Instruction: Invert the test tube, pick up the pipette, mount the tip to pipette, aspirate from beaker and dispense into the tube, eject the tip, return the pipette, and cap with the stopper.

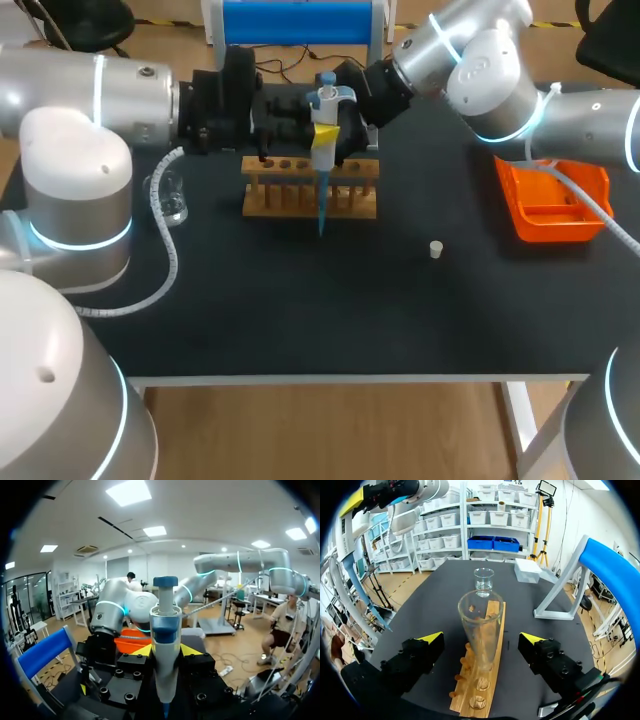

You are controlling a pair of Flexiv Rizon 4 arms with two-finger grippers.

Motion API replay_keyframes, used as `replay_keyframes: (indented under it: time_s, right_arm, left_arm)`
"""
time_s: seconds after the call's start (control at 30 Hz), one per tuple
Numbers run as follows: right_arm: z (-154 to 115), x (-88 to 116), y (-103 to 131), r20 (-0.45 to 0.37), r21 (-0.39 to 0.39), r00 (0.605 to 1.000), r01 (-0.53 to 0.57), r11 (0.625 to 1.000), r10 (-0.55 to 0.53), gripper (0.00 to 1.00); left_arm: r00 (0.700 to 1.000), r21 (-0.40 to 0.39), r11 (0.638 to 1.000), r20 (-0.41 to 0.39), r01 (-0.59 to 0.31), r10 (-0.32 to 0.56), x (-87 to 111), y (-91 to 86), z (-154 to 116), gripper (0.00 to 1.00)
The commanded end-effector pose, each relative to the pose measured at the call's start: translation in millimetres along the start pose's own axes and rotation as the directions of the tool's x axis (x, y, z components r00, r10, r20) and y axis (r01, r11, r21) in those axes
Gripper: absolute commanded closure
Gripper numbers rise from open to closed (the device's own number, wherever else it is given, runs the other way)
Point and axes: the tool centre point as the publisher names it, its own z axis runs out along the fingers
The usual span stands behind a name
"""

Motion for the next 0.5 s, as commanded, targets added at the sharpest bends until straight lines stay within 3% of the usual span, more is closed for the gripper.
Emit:
replay_keyframes:
  time_s: [0.03,0.5]
  right_arm:
    - [-1.4,-0.1,0.4,-0.002,0.003,1.000,-0.001,1.000,0.001,0.00]
    - [-1.4,-0.1,0.4,-0.002,0.003,1.000,-0.001,1.000,0.001,0.00]
  left_arm:
    - [1.000,-0.003,1.000,-0.013,0.002,-0.002,-2.1,0.1,0.9,1.00]
    - [1.000,-0.006,1.000,-0.020,0.004,-0.004,-1.2,0.6,2.4,1.00]
